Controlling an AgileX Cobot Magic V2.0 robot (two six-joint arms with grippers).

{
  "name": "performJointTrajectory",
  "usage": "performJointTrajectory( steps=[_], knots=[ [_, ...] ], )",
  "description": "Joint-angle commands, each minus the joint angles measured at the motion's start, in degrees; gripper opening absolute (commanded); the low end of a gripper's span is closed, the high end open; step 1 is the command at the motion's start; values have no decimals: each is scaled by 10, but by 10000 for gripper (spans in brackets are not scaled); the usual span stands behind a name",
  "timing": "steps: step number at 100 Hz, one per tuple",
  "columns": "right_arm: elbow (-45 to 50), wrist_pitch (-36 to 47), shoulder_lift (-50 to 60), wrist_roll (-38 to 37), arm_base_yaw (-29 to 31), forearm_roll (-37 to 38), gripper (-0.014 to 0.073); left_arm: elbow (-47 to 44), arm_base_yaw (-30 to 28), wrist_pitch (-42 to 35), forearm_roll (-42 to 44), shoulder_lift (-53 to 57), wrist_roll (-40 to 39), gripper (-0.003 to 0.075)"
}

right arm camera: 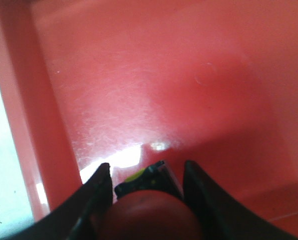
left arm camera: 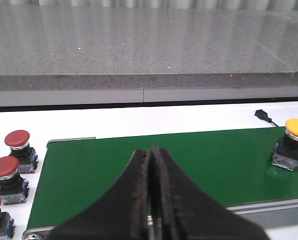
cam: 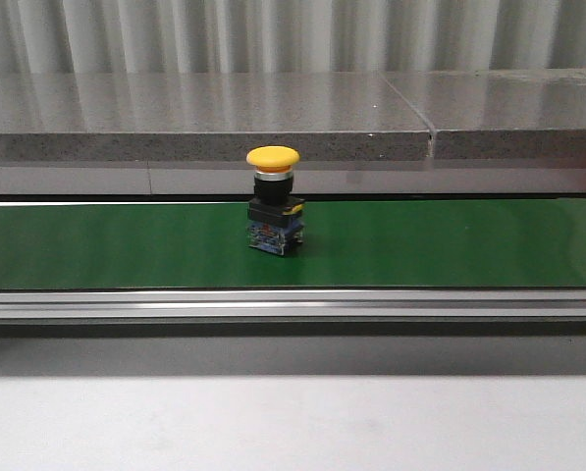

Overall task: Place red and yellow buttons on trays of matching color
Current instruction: 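Lower the red button onto the red tray and open the right gripper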

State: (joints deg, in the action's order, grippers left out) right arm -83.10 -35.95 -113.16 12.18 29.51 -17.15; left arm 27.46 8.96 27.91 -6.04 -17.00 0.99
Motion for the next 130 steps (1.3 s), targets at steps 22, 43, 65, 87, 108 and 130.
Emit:
performJointTrajectory(
  steps=[22,43,65,87,108,130],
  knots=[
    [-20,15,23,2,5,-5,393,14,4,-47,-8,-5,0,-20],
    [-22,4,24,2,5,-5,609,14,4,-47,-8,-5,0,-20],
    [-22,-8,63,2,5,-6,625,14,4,-47,-8,-5,0,-20],
    [-20,-48,155,2,-14,-8,625,14,4,-47,-8,-5,0,-20],
    [24,-109,253,2,-47,-8,625,14,4,-47,-8,-5,0,-20],
    [101,-170,336,17,-114,-8,625,14,4,-47,-8,-5,0,-20]
  ],
)
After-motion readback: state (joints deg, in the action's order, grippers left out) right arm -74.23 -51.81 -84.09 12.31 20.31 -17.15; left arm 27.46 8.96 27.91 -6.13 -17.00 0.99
